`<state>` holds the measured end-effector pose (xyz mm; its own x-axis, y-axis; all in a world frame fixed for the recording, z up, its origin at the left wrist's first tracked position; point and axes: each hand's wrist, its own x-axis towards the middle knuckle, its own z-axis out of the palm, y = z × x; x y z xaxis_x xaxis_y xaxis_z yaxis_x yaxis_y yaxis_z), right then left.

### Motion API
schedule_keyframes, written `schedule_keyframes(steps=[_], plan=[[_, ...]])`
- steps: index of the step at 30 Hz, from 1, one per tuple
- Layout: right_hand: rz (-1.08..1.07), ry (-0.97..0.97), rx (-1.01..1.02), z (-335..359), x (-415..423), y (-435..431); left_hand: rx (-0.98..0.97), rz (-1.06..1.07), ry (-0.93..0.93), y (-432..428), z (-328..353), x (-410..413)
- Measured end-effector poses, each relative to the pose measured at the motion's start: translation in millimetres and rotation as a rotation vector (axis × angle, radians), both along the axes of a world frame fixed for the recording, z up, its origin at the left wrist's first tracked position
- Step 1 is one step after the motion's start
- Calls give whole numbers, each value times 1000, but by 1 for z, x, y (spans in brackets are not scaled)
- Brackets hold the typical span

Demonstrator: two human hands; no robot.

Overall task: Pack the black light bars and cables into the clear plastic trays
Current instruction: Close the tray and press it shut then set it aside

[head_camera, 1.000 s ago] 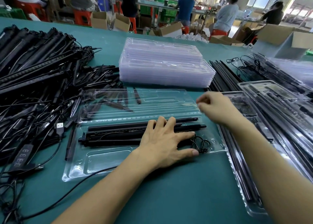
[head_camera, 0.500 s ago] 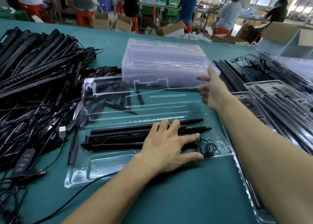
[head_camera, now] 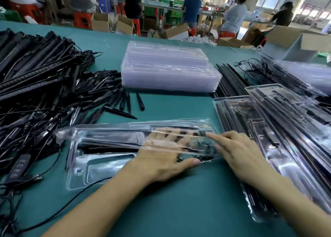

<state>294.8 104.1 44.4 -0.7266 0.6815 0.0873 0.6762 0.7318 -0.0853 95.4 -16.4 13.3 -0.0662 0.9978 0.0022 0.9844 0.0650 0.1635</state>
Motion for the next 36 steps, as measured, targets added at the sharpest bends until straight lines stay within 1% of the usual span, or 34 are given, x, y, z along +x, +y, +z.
schedule_keyframes(steps=[2,4,6,8,10,13,17,20,21,22,23,24,25,27,28,29,31,33,36], plan=[[0,-66,126,-10,2,-4,-18,17,-20,-3,-3,2],[-18,-63,146,-14,2,-4,12,20,-31,-6,-3,3],[-21,-52,152,-17,1,-1,89,-9,-22,-8,1,4],[-11,-51,141,-17,-1,2,213,-108,17,-11,5,7],[-2,-58,127,-16,-2,5,347,-225,2,-13,7,7],[-1,-90,138,-16,-3,5,466,-354,-16,-19,6,7],[-23,-117,142,-15,-6,0,633,-534,87,-31,3,6],[-26,-154,186,-16,-7,-6,776,-664,150,-47,2,14],[-34,-168,203,-17,-7,-8,804,-691,169,-51,5,18],[-48,-185,219,-18,-7,-9,829,-672,191,-54,10,19],[-68,-196,232,-19,-7,-10,811,-601,223,-53,15,19],[-92,-200,242,-21,-6,-12,738,-468,243,-49,21,17],[-115,-195,248,-22,-6,-14,586,-285,269,-45,27,13],[-144,-179,237,-24,-4,-15,163,9,266,-37,25,-1],[-151,-174,215,-25,-4,-14,28,75,241,-35,18,-5],[-156,-164,182,-23,-5,-13,-43,97,221,-35,10,-7],[-155,-108,104,-18,-8,-9,-33,94,181,-35,-6,-8],[-166,-38,-31,-9,-12,-1,-24,86,184,-35,-11,-9],[-221,171,-377,8,-18,8,-8,86,201,-37,-12,-18]])
